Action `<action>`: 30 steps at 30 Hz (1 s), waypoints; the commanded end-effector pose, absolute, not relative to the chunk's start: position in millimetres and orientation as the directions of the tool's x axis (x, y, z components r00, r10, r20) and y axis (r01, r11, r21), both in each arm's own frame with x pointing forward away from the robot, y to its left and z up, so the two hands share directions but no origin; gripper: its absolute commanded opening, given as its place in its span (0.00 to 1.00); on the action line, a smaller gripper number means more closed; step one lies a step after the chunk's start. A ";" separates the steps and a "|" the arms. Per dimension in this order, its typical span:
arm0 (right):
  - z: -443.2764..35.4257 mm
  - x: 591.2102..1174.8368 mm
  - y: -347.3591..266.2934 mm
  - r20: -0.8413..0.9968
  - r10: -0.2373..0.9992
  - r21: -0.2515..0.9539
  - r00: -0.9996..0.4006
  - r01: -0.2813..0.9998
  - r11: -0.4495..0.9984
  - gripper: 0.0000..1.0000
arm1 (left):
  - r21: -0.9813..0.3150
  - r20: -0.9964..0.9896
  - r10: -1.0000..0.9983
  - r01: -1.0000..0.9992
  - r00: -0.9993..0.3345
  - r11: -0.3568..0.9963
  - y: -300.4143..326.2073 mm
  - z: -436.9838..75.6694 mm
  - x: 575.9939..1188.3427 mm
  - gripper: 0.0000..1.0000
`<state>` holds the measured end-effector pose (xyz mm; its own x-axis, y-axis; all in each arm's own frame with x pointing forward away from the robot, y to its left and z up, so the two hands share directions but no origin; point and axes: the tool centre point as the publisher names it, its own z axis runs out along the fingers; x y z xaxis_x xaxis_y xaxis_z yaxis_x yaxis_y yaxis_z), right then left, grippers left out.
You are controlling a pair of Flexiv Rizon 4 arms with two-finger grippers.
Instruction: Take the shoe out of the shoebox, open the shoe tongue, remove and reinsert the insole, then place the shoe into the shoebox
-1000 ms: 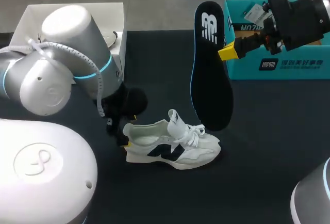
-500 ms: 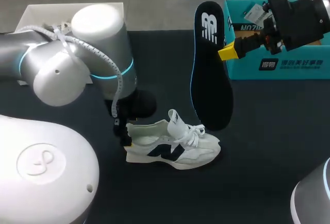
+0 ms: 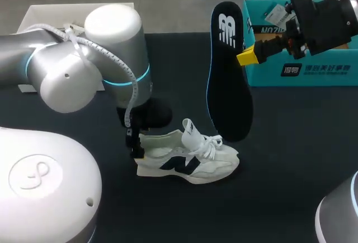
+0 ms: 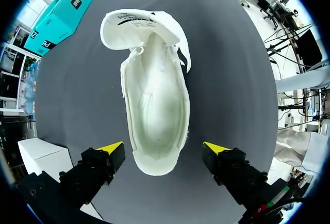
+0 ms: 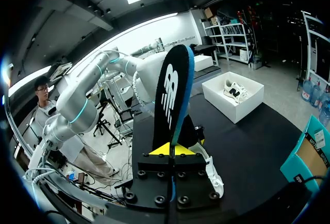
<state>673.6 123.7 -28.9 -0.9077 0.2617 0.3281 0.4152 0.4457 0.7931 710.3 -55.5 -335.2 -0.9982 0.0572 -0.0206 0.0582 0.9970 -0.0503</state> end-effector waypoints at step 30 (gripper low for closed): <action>-29.5 675.4 125.3 0.329 0.261 0.791 -0.907 0.416 0.448 0.00 | -0.179 -0.006 0.098 0.097 -0.995 0.979 -135.9 -355.2 774.9 1.00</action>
<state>673.5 123.6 -29.0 -0.9077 0.2617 0.3280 0.4151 0.4454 0.7933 762.9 -121.1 -337.1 -0.9952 0.0916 -0.0353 0.0966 0.9774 -0.1880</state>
